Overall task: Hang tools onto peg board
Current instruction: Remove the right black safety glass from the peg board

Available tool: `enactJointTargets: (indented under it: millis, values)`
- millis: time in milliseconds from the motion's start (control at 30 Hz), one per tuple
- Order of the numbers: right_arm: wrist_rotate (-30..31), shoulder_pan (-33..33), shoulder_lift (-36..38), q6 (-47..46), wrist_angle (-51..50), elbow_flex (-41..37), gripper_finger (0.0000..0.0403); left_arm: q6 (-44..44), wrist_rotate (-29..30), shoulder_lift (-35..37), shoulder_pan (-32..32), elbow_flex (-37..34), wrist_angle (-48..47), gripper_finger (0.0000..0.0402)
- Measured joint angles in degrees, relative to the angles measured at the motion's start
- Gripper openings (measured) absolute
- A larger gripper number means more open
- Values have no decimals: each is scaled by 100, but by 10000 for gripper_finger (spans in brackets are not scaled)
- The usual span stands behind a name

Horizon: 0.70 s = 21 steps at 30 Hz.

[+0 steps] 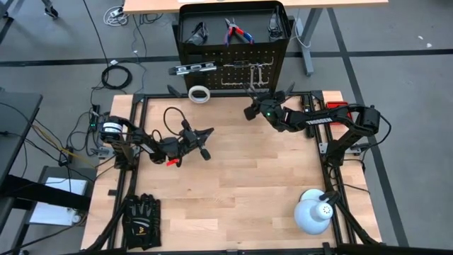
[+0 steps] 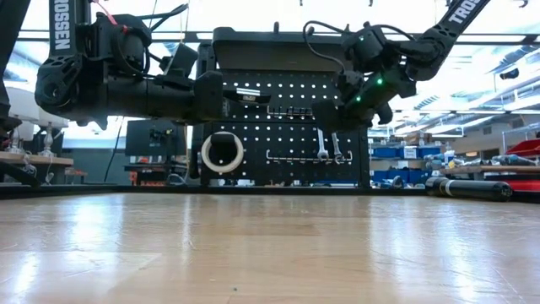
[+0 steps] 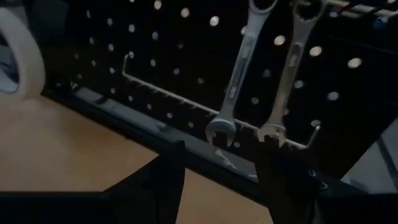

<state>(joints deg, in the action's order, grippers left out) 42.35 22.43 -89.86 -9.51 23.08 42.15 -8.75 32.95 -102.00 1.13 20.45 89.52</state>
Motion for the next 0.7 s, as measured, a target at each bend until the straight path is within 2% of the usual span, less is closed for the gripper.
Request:
enactJointTargets:
  millis: [67,200,267,367,500,700]
  values:
    - [-337,-11,0,-1,-31,0,198,1,0,0,0,0,0,0]
    - [-1749,-139,-2,-202,-279,0,198,0,0,2,0,0,2,0]
    - [-2150,-315,-3,-548,-602,0,199,1,0,2,0,0,2,0]
    - [-2144,-702,-4,-829,-964,-4,199,0,0,2,0,0,4,0]
    - [-1417,-1219,-4,-857,-748,-4,199,27,0,2,0,0,3,0]
    - [-1235,-1616,-4,-228,-430,-4,199,38,0,2,0,0,2,0]
